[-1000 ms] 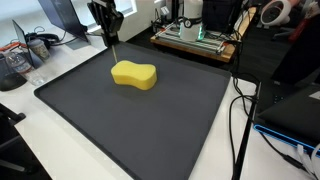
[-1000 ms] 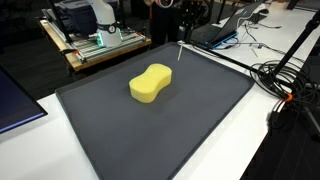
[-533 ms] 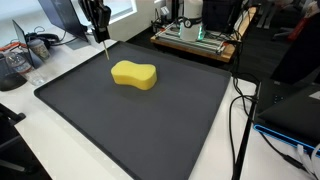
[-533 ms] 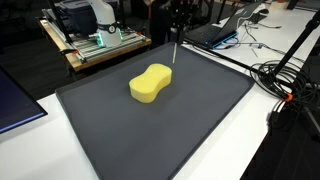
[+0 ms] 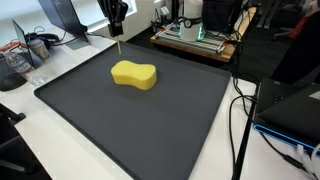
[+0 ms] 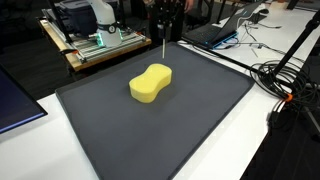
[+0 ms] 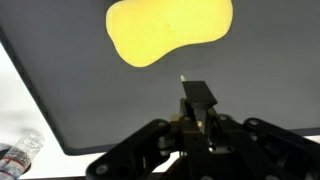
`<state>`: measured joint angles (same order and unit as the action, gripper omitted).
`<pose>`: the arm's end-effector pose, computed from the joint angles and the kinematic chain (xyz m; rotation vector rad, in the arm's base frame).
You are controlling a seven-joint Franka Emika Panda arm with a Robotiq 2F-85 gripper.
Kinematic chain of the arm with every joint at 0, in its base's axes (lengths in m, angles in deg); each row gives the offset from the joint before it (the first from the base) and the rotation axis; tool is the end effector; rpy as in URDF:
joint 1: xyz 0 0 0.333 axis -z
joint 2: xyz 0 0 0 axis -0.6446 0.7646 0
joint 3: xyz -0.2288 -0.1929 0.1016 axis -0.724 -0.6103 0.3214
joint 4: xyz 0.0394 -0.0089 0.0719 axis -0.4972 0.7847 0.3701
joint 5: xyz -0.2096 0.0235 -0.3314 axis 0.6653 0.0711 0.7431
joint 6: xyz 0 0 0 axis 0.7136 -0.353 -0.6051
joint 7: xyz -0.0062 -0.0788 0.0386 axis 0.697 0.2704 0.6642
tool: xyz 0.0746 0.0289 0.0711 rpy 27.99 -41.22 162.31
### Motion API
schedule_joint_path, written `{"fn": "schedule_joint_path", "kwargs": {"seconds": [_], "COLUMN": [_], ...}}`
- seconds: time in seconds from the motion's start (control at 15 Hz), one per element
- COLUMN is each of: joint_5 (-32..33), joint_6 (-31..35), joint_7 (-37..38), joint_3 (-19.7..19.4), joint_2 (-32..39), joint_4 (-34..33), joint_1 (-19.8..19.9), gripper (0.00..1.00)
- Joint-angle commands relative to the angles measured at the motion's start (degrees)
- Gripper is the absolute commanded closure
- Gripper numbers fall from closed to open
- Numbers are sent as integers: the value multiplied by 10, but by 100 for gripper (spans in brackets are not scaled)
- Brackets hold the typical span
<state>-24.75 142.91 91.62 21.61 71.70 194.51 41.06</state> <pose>0.5583 -0.0254 0.4254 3.0435 -0.2113 0.2448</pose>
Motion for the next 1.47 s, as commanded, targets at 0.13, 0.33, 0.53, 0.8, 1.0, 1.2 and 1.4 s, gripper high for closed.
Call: {"fn": "schedule_joint_path", "kwargs": {"seconds": [0.13, 0.33, 0.53, 0.8, 1.0, 1.2, 1.4], "joint_5": [0, -1, -36, -45, -43, -41, -36], "joint_6": [17, 20, 41, 65, 90, 126, 162], "joint_7": [0, 1, -37, -70, -75, -74, -67], "joint_3": [-2, -1, -19, -36, -45, -51, -54], "joint_2": [-40, -51, -32, -3, 20, 43, 74], "joint_4": [54, 66, 72, 84, 97, 111, 117], "joint_1": [6, 7, 17, 33, 46, 54, 56], "gripper": [87, 97, 97, 97, 97, 97, 97]}}
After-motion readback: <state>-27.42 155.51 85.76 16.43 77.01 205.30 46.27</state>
